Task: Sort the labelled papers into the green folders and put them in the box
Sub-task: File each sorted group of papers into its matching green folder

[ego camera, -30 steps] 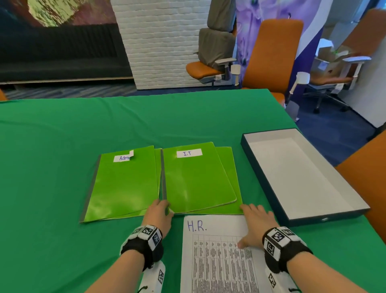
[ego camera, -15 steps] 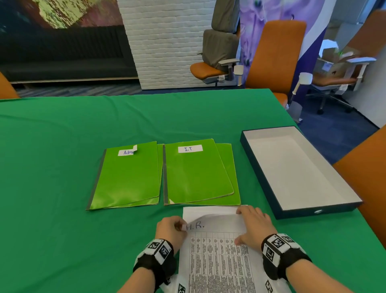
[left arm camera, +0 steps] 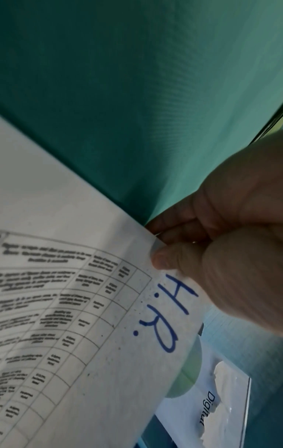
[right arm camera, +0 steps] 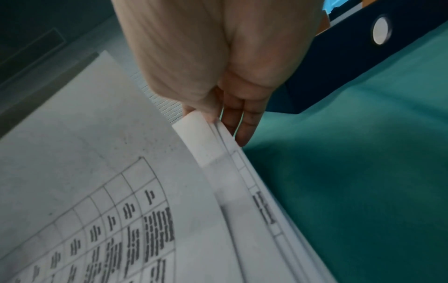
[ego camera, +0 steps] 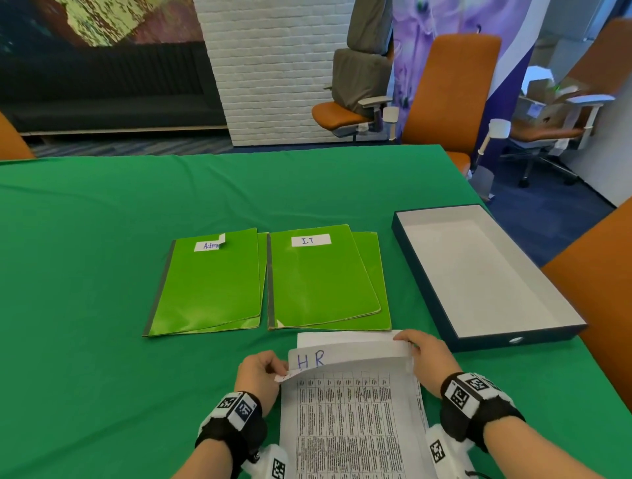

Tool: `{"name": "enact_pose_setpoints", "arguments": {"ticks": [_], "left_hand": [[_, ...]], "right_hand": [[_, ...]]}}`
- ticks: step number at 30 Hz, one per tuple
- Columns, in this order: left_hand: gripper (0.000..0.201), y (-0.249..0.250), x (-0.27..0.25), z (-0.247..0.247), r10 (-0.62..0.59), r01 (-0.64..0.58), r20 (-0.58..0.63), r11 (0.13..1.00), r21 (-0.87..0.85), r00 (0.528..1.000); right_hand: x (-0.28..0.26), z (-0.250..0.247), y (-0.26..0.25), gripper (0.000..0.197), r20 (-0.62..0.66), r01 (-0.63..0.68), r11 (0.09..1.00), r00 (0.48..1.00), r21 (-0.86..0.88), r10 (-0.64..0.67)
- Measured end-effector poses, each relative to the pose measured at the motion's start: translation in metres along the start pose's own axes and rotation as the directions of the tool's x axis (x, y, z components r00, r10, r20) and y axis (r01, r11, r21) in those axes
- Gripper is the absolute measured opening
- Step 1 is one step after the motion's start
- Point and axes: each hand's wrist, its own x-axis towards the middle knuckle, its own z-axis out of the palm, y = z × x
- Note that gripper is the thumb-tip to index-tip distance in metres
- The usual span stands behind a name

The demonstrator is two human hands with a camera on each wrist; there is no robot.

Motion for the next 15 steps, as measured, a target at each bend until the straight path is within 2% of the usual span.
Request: {"name": "enact_pose_setpoints", "arguments": {"ticks": [5, 10, 15], "left_hand": [[0.049, 0.005, -0.007, -0.001, 0.047, -0.038, 0.084, 0.994, -0.105, 0.995], [0.045, 0.005, -0.01, -0.003, 0.02, -0.009, 0.099, 0.994, -0.11, 0.995], [0.029, 0.006, -0.015, -0.006, -0.025, 0.028, 0.05, 0.998, -0.059, 0.998]], "right_hand": [[0.0, 0.001, 0.005, 0.035, 0.008, -0.003, 0.999, 1.0, 0.034, 0.003], [-0.001, 0.001, 0.004, 0.008, -0.03, 0.017, 0.999, 0.999, 0.028, -0.016], [0.0, -0.001, 0.003, 0.018, -0.133, -0.015, 0.985, 0.99, 0.173, 0.039]]}}
